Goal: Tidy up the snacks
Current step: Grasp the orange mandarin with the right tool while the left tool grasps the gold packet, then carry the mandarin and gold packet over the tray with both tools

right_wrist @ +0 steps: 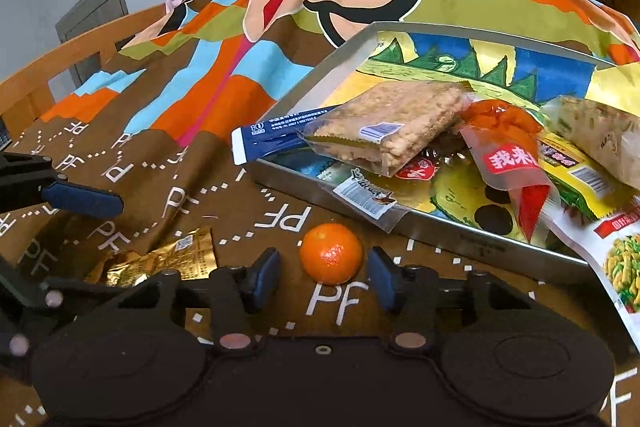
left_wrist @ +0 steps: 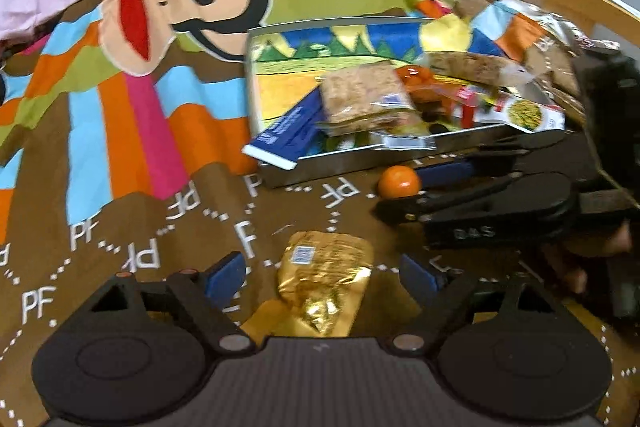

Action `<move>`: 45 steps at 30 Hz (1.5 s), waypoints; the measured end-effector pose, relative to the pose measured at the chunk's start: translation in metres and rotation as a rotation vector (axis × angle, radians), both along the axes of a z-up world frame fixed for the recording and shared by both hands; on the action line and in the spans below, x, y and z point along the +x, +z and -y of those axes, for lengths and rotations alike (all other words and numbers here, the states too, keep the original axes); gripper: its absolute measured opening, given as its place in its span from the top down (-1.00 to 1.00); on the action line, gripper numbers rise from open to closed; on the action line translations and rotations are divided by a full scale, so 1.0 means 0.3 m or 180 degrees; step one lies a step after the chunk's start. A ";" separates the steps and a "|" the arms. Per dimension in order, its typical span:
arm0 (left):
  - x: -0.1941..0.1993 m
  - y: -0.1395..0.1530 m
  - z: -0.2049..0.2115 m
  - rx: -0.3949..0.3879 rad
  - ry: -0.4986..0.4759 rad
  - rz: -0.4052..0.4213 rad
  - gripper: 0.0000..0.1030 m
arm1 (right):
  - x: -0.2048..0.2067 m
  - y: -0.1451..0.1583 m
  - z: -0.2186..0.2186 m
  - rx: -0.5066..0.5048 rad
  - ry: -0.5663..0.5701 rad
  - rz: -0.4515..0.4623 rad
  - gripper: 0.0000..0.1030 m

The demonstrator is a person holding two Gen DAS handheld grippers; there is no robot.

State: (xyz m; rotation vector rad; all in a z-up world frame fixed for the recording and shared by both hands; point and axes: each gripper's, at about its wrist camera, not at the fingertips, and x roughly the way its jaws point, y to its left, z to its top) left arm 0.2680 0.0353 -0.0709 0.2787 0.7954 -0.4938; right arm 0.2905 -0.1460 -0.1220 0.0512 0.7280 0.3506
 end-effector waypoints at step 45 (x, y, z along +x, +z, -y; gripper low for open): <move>0.023 -0.052 0.033 -0.0121 0.0097 -0.0918 -0.44 | -0.267 0.088 0.006 -0.0101 0.0119 -0.0380 0.29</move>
